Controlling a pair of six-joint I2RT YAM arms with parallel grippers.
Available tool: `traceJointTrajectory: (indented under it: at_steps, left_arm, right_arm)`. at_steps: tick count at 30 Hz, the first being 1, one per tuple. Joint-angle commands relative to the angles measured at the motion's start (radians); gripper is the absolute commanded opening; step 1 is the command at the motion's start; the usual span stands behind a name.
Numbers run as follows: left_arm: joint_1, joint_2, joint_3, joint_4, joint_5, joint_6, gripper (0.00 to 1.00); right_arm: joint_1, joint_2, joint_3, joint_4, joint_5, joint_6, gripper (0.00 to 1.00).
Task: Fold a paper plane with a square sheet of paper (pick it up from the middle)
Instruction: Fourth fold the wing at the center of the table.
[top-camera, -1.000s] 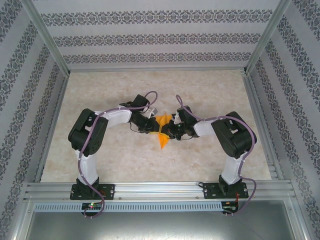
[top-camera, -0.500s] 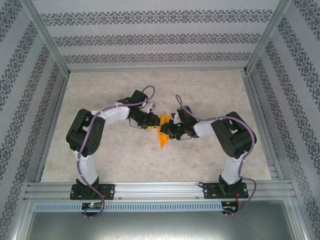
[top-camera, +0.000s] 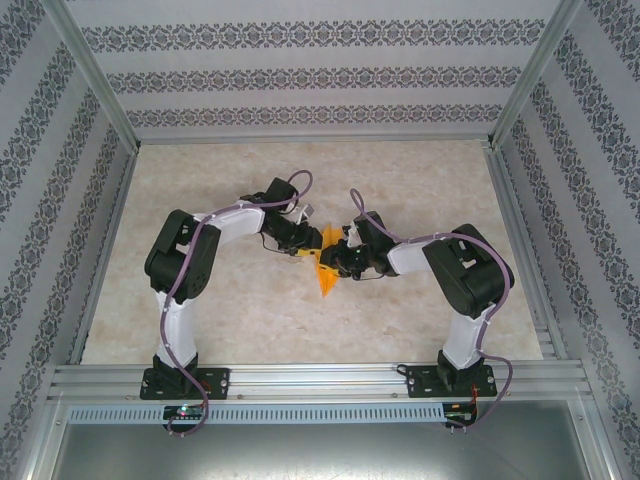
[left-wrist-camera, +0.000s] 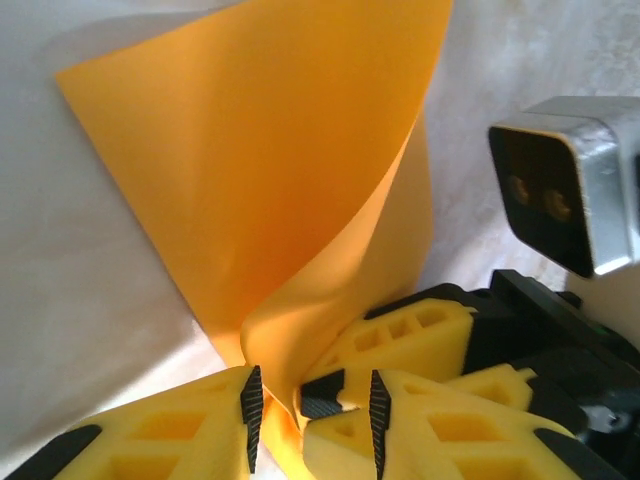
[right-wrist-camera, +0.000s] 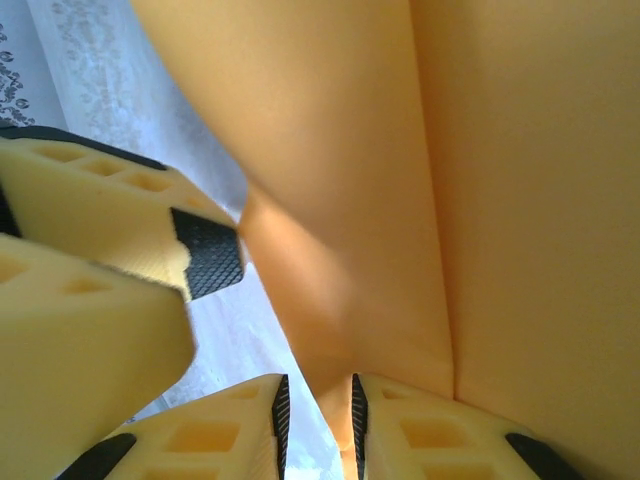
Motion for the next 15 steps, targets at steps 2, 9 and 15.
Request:
traceJointTrajectory:
  at_steps: [2,9,15]
  left_arm:
    - [-0.003,0.037,0.009,-0.039,-0.008,0.024,0.35]
    - [-0.003,0.052,0.021,-0.066,-0.037,0.052,0.31]
    - [-0.007,0.075,0.035,-0.057,-0.028,0.056,0.24]
  right_arm:
    - [0.010,0.037,-0.043,-0.090,0.093,-0.017,0.26]
    - [0.012,0.039,-0.045,-0.082,0.092,-0.012,0.26]
    - [0.013,0.043,-0.049,-0.052,0.081,0.002,0.25]
